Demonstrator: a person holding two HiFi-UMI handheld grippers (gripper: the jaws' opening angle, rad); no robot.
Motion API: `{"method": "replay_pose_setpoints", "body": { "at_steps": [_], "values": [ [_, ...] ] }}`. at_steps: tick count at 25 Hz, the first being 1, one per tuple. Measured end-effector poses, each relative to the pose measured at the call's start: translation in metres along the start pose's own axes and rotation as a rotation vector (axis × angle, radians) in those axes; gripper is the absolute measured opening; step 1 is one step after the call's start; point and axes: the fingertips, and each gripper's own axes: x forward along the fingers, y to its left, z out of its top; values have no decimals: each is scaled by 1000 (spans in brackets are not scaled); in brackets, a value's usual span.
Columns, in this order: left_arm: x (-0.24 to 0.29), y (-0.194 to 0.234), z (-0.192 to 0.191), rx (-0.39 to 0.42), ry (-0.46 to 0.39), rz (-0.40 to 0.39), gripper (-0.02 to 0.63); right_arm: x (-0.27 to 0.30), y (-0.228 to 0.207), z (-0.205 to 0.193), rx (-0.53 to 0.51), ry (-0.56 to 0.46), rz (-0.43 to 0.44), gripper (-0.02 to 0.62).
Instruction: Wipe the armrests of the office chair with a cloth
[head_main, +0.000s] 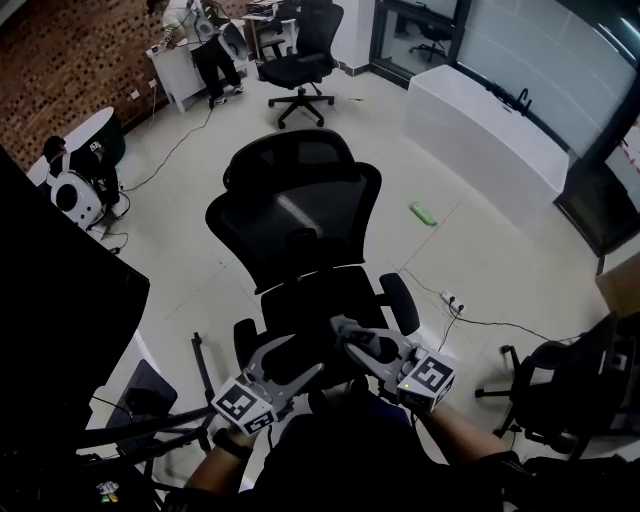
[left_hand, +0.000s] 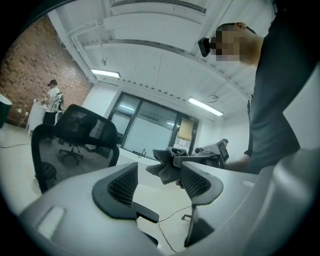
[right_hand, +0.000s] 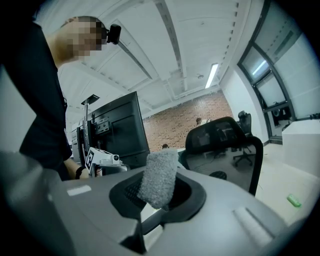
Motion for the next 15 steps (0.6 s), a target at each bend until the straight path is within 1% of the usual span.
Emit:
{"method": "replay_pose_setpoints", "body": {
  "at_steps": [8, 11, 15],
  "values": [
    [55, 11, -11, -15, 49, 6, 295, -7, -62, -9, 11, 54, 6, 40],
    [83, 21, -26, -15, 91, 0, 295, -7, -97, -32, 13, 111, 9, 40],
    [121, 40, -62, -31, 171, -4, 295, -11, -145, -74, -10, 201, -9, 40]
  ]
}}
